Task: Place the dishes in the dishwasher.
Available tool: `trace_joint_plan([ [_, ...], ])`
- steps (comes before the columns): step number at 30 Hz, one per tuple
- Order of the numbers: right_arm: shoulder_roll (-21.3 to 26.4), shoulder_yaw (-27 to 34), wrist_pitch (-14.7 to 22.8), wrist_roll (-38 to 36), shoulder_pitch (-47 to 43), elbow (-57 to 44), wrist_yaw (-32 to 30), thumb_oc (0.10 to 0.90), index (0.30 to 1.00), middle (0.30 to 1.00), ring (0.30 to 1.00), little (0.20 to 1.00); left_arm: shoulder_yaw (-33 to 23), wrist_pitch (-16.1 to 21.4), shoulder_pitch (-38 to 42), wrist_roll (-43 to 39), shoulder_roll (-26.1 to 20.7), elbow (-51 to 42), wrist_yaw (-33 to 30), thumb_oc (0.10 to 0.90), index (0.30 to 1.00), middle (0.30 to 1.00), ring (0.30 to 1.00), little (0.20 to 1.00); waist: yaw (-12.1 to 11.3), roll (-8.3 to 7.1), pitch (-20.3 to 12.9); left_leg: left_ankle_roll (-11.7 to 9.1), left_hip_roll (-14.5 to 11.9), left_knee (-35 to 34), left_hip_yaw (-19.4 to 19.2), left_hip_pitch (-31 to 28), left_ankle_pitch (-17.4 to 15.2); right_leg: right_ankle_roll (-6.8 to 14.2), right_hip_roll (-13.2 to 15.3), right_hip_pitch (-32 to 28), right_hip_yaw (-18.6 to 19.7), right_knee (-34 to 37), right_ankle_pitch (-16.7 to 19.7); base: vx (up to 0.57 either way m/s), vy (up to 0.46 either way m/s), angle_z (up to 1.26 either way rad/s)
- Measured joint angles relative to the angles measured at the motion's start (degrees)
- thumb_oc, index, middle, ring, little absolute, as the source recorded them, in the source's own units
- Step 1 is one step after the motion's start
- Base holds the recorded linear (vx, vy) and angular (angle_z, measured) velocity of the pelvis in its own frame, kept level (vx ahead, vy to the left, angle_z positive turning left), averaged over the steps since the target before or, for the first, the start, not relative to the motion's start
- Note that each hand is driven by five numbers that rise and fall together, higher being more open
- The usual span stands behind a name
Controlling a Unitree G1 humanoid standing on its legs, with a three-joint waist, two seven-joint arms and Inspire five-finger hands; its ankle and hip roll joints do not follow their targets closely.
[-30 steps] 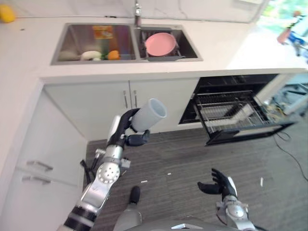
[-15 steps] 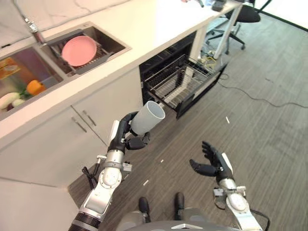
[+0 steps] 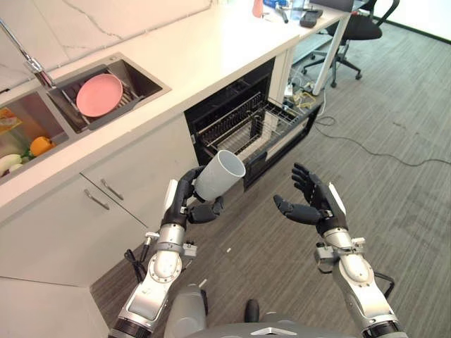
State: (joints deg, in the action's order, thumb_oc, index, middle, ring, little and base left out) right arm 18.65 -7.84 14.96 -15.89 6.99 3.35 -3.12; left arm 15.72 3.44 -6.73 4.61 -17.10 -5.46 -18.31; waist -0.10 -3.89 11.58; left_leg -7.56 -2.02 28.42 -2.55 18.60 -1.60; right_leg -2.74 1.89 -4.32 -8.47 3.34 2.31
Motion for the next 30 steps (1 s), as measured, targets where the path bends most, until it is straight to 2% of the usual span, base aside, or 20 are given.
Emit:
trace_joint_plan([
  [1,0.0,0.0,0.0,0.0,0.0,0.0,0.0,0.800,0.900,0.900,0.900,0.900,0.0,0.0,0.0,0.0,0.0,0.0,0.0,0.400,0.300,0.300,0.300,0.300,0.0,0.00,0.0,0.0,0.0,0.0,0.0,0.0,0.0,0.0,0.0,0.0,0.0,0.0,0.0,0.15,0.053,-0.17],
  [2,0.0,-0.1,-0.4,0.0,-0.5,-0.5,0.0,0.800,0.900,0.900,0.900,0.900,-0.6,0.4,-0.4,0.2,0.5,-0.3,0.0,0.400,0.300,0.300,0.300,0.300,-0.2,0.37,0.2,1.6,1.0,-13.9,-0.2,-2.1,-0.1,0.6,-0.6,-0.2,0.7,1.4,0.5,0.31,0.097,-0.36],
  [3,0.0,-0.4,-0.8,0.0,-1.3,-0.4,0.0,0.800,0.900,0.900,0.900,0.900,-1.1,0.3,-0.6,0.3,0.9,0.2,-0.2,0.400,0.300,0.300,0.300,0.300,-0.9,0.93,1.1,3.0,2.0,-26.8,-0.3,-5.2,2.0,0.7,-1.4,-1.6,2.0,2.3,0.8,0.31,0.095,-0.42],
  [5,-0.3,-0.7,-1.1,0.0,-1.9,-0.3,-0.8,0.800,0.900,0.900,0.900,0.900,-1.1,0.3,-0.4,0.4,1.1,1.4,-0.2,0.400,0.300,0.300,0.300,0.300,-1.4,2.61,1.7,2.3,1.1,-34.2,0.8,-5.8,5.3,3.5,-3.7,-4.4,2.3,2.3,-1.5,0.25,0.086,-0.37],
  [6,-0.5,-0.7,-1.1,0.1,-1.8,-1.0,-1.2,0.800,0.900,0.900,0.900,0.900,-1.1,0.2,-0.9,0.4,1.2,1.5,-0.4,0.400,0.300,0.300,0.300,0.300,-2.0,2.26,1.9,3.1,1.1,-32.4,1.2,-5.9,6.8,2.1,-4.2,-6.3,3.2,2.3,-2.5,0.27,0.117,-0.41],
  [8,-0.4,-0.7,-0.6,0.2,-0.7,-4.8,-1.4,0.800,0.900,0.900,0.900,0.900,-1.1,0.2,-2.3,0.4,1.0,0.7,-1.2,0.400,0.300,0.300,0.300,0.300,-2.4,2.31,0.8,5.2,2.0,-27.9,1.8,-7.9,8.0,2.1,-3.9,-9.4,5.0,2.3,-5.3,0.21,0.132,-0.46],
  [9,-0.4,-0.4,0.0,0.1,0.1,-6.4,-1.5,0.800,0.900,0.900,0.900,0.900,-1.1,0.3,-2.9,0.4,0.9,-0.4,-1.3,0.400,0.300,0.300,0.300,0.300,-1.8,2.71,-0.1,7.3,2.3,-29.4,2.0,-9.4,9.9,3.2,-4.2,-10.2,5.5,2.2,-6.2,0.16,0.122,-0.21],
  [10,-1.6,-0.5,0.6,0.1,0.2,-6.8,-1.9,0.800,0.900,0.900,0.900,0.900,-1.1,0.3,-3.0,0.5,0.1,-1.5,-1.8,0.400,0.300,0.300,0.300,0.300,-1.1,1.52,-0.4,9.6,3.3,-32.1,2.0,-11.3,12.6,4.5,-3.2,-10.9,5.3,2.0,-7.0,0.08,0.082,0.03],
  [12,-2.9,-0.3,0.7,0.1,0.6,-7.1,-2.4,0.800,0.900,0.900,0.900,0.900,-0.5,0.3,-1.1,0.6,-1.3,-2.2,-2.2,0.400,0.300,0.300,0.300,0.300,-0.5,1.16,-0.5,11.4,3.4,-33.6,3.3,-13.0,12.3,8.7,-2.3,-8.5,4.3,-3.6,-9.7,0.10,0.129,0.11],
  [14,-2.9,-0.7,0.7,0.1,0.8,-7.2,-2.0,0.800,0.900,0.900,0.900,0.900,-0.5,0.3,0.9,1.8,-3.1,-2.2,-2.9,0.400,0.300,0.300,0.300,0.300,-0.6,1.21,-0.5,12.7,3.6,-33.6,4.6,-14.3,11.0,9.6,0.1,-6.8,4.2,-4.2,-11.2,0.05,0.099,-0.03],
  [17,-3.0,-1.0,0.7,0.1,0.8,-7.7,-1.8,0.800,0.900,0.900,0.900,0.900,-0.8,0.6,4.2,3.0,-4.9,-2.2,-4.1,0.400,0.300,0.300,0.300,0.300,-0.6,1.22,-0.5,12.9,4.0,-33.6,4.7,-15.2,10.0,12.0,3.5,-1.4,4.2,-6.9,-9.7,0.04,0.166,0.04],
  [19,0.3,-1.2,0.5,3.6,0.4,-7.6,-1.9,0.800,0.900,0.900,0.900,0.900,-0.5,1.1,6.0,3.0,-5.7,-2.0,-5.2,0.400,0.300,0.300,0.300,0.300,-0.3,2.40,0.6,12.5,2.5,-33.1,5.3,-16.1,9.2,17.7,2.7,10.2,6.4,-30.9,-6.0,0.05,0.124,0.19],
  [20,1.7,-1.3,0.4,5.5,0.6,-7.7,-1.9,0.800,0.900,0.900,0.900,0.900,0.2,1.2,5.9,3.0,-5.8,-2.0,-5.2,0.400,0.300,0.300,0.300,0.300,0.5,2.72,0.8,12.5,2.2,-32.2,6.8,-16.6,8.3,17.8,1.8,12.9,8.5,-37.5,-5.8,0.12,0.065,0.36],
  [21,1.8,-1.1,0.4,6.6,0.5,-8.0,-2.2,0.800,0.900,0.900,0.900,0.900,1.0,1.2,6.0,3.0,-6.2,-2.0,-5.4,0.400,0.300,0.300,0.300,0.300,0.8,3.05,1.0,13.0,2.2,-31.4,7.4,-16.8,7.1,17.4,1.1,15.1,11.0,-40.2,-6.2,0.10,0.031,0.31],
  [22,1.8,-1.1,0.4,6.6,0.5,-8.0,-2.2,0.800,0.900,0.900,0.900,0.900,1.0,1.2,6.0,3.0,-6.2,-2.0,-5.4,0.400,0.300,0.300,0.300,0.300,0.8,3.05,1.0,13.0,2.2,-31.4,7.4,-16.8,7.1,17.4,1.1,15.1,11.0,-40.2,-6.2,0.10,-0.014,0.17],
  [24,1.3,-1.3,0.4,6.9,0.1,-10.1,-2.1,0.800,0.900,0.900,0.900,0.900,1.8,1.4,5.8,3.5,-8.0,-2.1,-5.0,0.400,0.300,0.300,0.300,0.300,0.4,3.28,0.8,11.9,2.3,-32.2,6.7,-17.7,6.5,15.1,2.8,15.0,10.5,-31.1,-7.7,0.14,-0.098,-0.05],
  [26,0.3,-2.7,0.7,6.9,-1.0,-10.5,-1.9,0.800,0.900,0.900,0.900,0.900,1.0,1.5,5.9,4.7,-9.5,-2.1,-4.9,0.400,0.300,0.300,0.300,0.300,0.4,3.22,0.5,11.1,2.5,-33.3,6.4,-18.2,6.6,12.8,6.6,11.7,7.7,-12.3,-6.1,0.14,-0.088,-0.12],
  [27,-0.8,-3.7,0.6,6.9,-2.5,-10.0,-1.9,0.800,0.900,0.900,0.900,0.900,0.1,1.5,6.3,4.7,-9.5,-1.9,-5.0,0.400,0.300,0.300,0.300,0.300,0.1,3.05,0.3,10.7,2.6,-33.6,6.3,-17.9,6.5,12.9,8.3,9.4,6.3,-1.1,-3.6,0.10,-0.028,-0.08],
  [28,-1.2,-4.9,0.6,6.9,-4.1,-9.0,-1.8,0.800,0.900,0.900,0.900,0.900,-0.7,1.5,7.0,4.9,-9.4,-1.2,-4.8,0.400,0.300,0.300,0.300,0.300,0.2,2.77,0.3,10.0,2.5,-33.6,6.3,-18.0,6.5,13.6,9.6,8.7,6.2,2.9,-1.0,0.11,-0.043,0.11],
  [30,-1.5,-6.7,-0.2,6.9,-3.3,-8.9,-1.1,0.800,0.900,0.900,0.900,0.900,-1.1,1.5,6.2,5.1,-8.9,-1.4,-4.5,0.400,0.300,0.300,0.300,0.300,-0.2,0.65,-0.7,7.9,2.6,-33.6,6.7,-20.4,5.7,14.1,10.1,4.4,5.6,2.9,3.8,0.12,-0.065,0.17],
])
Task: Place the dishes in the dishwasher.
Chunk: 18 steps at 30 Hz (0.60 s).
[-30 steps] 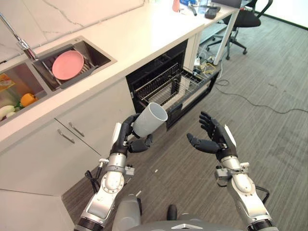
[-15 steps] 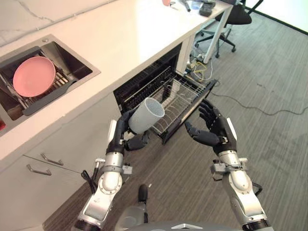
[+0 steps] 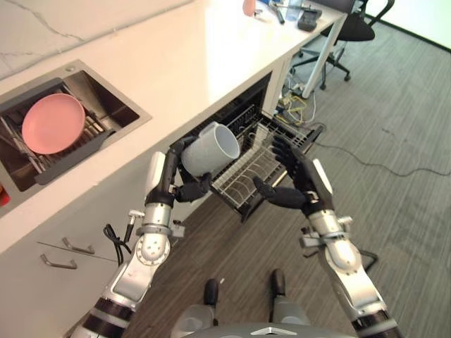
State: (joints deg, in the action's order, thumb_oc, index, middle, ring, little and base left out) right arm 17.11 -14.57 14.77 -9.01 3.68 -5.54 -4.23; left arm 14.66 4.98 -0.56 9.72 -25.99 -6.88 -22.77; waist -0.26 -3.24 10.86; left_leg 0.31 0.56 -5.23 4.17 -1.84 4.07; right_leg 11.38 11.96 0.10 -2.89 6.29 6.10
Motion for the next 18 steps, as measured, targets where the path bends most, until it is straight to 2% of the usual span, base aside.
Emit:
trace_joint_plan([
  [1,-0.5,-0.9,-0.4,0.0,0.1,0.1,0.8,0.800,0.900,0.900,0.900,0.900,-0.3,0.0,-1.6,0.0,-0.4,-1.0,0.1,0.400,0.300,0.300,0.300,0.300,-0.7,-2.24,-1.4,-0.9,0.7,0.0,-0.4,-1.1,-0.8,-0.5,-0.1,-2.4,0.2,-0.1,2.0,0.08,-0.057,-0.14],
  [2,-0.7,-0.6,-0.4,-0.1,-0.4,0.5,1.6,0.800,0.900,0.900,0.900,0.900,-0.5,0.3,-2.9,0.1,1.5,-1.2,0.1,0.400,0.300,0.300,0.300,0.300,-1.5,-1.65,-2.2,-2.2,-0.7,0.1,-0.7,-1.8,-1.7,-3.2,-1.3,-3.1,0.2,-0.2,0.3,0.07,-0.048,-0.08],
  [3,-0.9,-0.3,-0.2,-0.2,-0.4,0.4,1.6,0.800,0.900,0.900,0.900,0.900,-0.1,0.7,-4.7,0.1,3.1,-2.4,0.3,0.400,0.300,0.300,0.300,0.300,-1.1,-0.65,-3.2,-3.0,-2.2,0.0,-0.5,-2.4,-1.7,-4.1,-3.1,-3.6,-0.1,-0.3,-0.1,0.09,-0.065,-0.08],
  [5,0.5,-0.2,-0.4,-0.8,-1.7,0.4,1.6,0.800,0.900,0.900,0.900,0.900,0.8,1.3,-5.4,0.2,5.0,-3.2,1.2,0.400,0.300,0.300,0.300,0.300,-1.1,0.81,-3.9,-4.0,-5.1,0.0,-2.1,-2.2,-1.3,-4.6,-5.9,-3.6,-0.6,-0.3,-0.1,0.10,-0.088,0.07],
  [8,1.5,-0.1,-0.5,-2.5,-2.0,0.2,1.7,0.800,0.900,0.900,0.900,0.900,1.6,1.3,-4.6,0.2,5.6,-3.2,1.5,0.400,0.300,0.300,0.300,0.300,0.0,1.14,-3.9,-5.3,-7.1,0.0,-1.8,-3.5,-1.8,-5.8,-7.9,-5.1,-1.6,-0.2,-0.9,0.04,-0.068,0.10],
  [11,1.5,-0.5,-0.5,-2.9,-2.8,0.3,2.1,0.800,0.900,0.900,0.900,0.900,2.1,1.2,-4.0,0.1,5.5,-3.2,1.5,0.400,0.300,0.300,0.300,0.300,0.4,1.18,-3.9,-5.9,-7.3,0.0,-1.8,-3.4,-1.7,-6.9,-8.2,-5.1,-1.8,-0.2,-1.5,0.02,-0.053,0.01],
  [16,1.3,-3.9,-0.5,-6.6,-4.2,0.3,3.7,0.800,0.900,0.900,0.900,0.900,3.7,1.2,-1.9,0.2,5.5,-3.3,1.5,0.400,0.300,0.300,0.300,0.300,0.3,2.32,-4.6,-6.8,-8.1,-0.3,-1.3,-3.0,-1.5,-7.1,-8.8,-4.9,-2.0,0.1,-1.5,-0.02,-0.029,0.03],
  [18,1.3,-4.5,-0.4,-7.0,-4.3,0.3,4.1,0.800,0.900,0.900,0.900,0.900,4.7,1.2,-1.4,0.2,5.4,-3.3,1.5,0.400,0.300,0.300,0.300,0.300,0.2,2.54,-4.7,-6.5,-8.1,-0.3,-1.1,-2.9,-1.1,-7.2,-8.8,-4.9,-2.2,0.0,-1.4,-0.02,-0.010,0.10],
])
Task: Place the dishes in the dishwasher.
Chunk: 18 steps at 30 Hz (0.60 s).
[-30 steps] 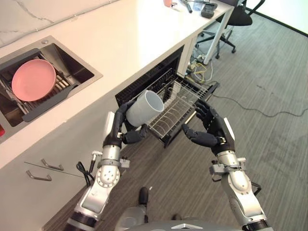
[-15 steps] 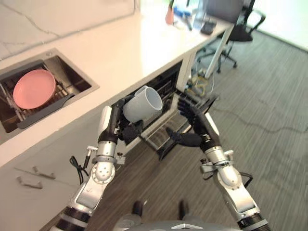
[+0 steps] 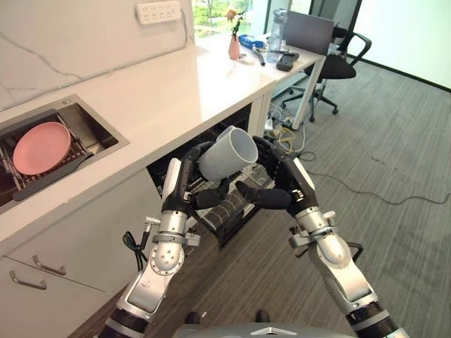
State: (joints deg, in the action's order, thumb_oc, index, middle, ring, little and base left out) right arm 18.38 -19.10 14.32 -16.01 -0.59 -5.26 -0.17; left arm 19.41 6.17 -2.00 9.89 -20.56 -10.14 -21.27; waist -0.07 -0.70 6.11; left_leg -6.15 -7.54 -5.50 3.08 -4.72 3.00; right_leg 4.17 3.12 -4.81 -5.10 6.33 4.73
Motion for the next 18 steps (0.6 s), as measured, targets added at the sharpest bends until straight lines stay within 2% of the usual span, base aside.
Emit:
trace_joint_plan([
  [7,-0.8,-0.1,0.1,-4.7,-0.3,2.8,1.7,0.800,0.900,0.900,0.900,0.900,4.8,0.0,3.1,0.5,-1.3,0.2,1.0,0.400,0.300,0.300,0.300,0.300,0.0,1.19,-0.7,0.1,0.4,0.2,1.4,0.8,0.5,-0.5,0.2,0.0,-1.3,-0.2,0.3,0.01,-0.009,0.09],
  [13,-1.6,0.3,0.2,-7.8,-0.7,3.3,1.8,0.800,0.900,0.900,0.900,0.900,6.9,0.1,6.0,2.0,-2.8,0.4,1.9,0.400,0.300,0.300,0.300,0.300,0.1,1.91,-1.2,0.1,0.5,0.1,1.6,0.7,0.5,-0.5,0.2,-0.2,-1.5,-0.2,0.3,0.00,0.000,0.00],
  [18,-2.4,0.0,0.3,-10.1,-4.5,4.7,1.4,0.800,0.900,0.900,0.900,0.900,7.3,1.3,7.2,1.9,-2.2,1.2,1.6,0.400,0.300,0.300,0.300,0.300,0.1,2.51,-1.7,0.0,0.5,0.0,1.6,0.7,0.7,-0.7,0.2,-0.2,-1.5,-0.2,0.4,0.00,0.000,0.00],
])
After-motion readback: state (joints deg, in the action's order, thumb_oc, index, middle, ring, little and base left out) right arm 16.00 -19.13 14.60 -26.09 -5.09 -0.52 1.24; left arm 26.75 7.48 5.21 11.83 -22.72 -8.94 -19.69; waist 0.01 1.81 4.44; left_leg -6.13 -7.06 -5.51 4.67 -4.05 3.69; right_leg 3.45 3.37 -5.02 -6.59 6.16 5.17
